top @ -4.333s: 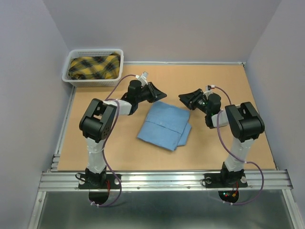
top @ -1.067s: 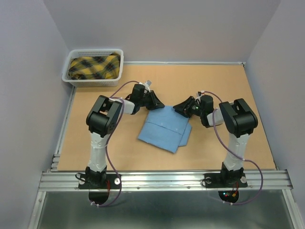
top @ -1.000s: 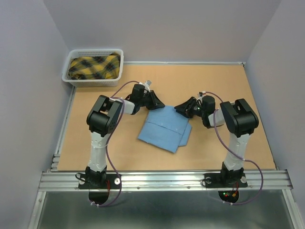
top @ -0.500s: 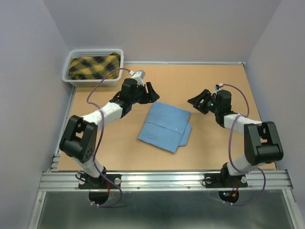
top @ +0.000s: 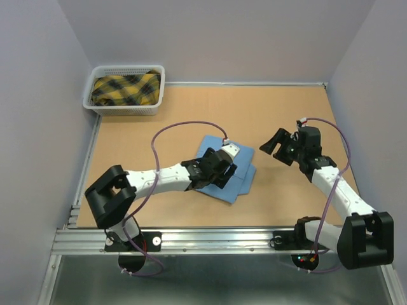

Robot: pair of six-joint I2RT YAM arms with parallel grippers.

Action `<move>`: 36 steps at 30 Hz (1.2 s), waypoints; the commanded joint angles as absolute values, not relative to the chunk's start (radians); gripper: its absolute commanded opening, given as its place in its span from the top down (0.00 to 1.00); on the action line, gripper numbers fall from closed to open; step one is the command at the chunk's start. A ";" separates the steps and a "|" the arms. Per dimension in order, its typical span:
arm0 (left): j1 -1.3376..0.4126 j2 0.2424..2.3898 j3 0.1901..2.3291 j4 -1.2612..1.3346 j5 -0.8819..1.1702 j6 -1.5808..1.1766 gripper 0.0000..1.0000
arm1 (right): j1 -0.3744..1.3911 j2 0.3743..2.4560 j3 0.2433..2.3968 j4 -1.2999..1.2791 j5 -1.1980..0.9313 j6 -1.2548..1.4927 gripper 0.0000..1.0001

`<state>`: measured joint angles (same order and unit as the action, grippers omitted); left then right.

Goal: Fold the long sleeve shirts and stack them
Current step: Fold the shirt

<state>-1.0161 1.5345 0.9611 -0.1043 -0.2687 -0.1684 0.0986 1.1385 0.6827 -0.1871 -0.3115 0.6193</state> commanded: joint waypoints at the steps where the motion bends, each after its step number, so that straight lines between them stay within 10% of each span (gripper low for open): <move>1: -1.095 1.649 1.043 -0.201 -0.501 -0.036 0.19 | 0.104 1.062 0.631 -0.255 -0.325 0.612 0.20; 11: -1.117 1.825 1.143 -0.103 -0.321 0.003 0.22 | 0.103 1.029 0.581 -0.256 -0.368 0.606 0.21; 21: -1.057 2.039 1.526 -0.103 0.041 -0.537 0.25 | 0.103 0.957 0.569 -0.274 -0.149 0.689 0.21; 36: -0.773 1.949 1.646 -0.208 -0.081 -0.284 0.26 | 0.104 0.854 0.465 -0.319 -0.101 0.903 0.32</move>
<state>-0.8246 1.9400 1.5551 -0.1539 -0.0216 -0.4305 0.0990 0.8211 0.5098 -0.3058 -0.0761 0.8555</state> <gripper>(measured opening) 0.752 0.702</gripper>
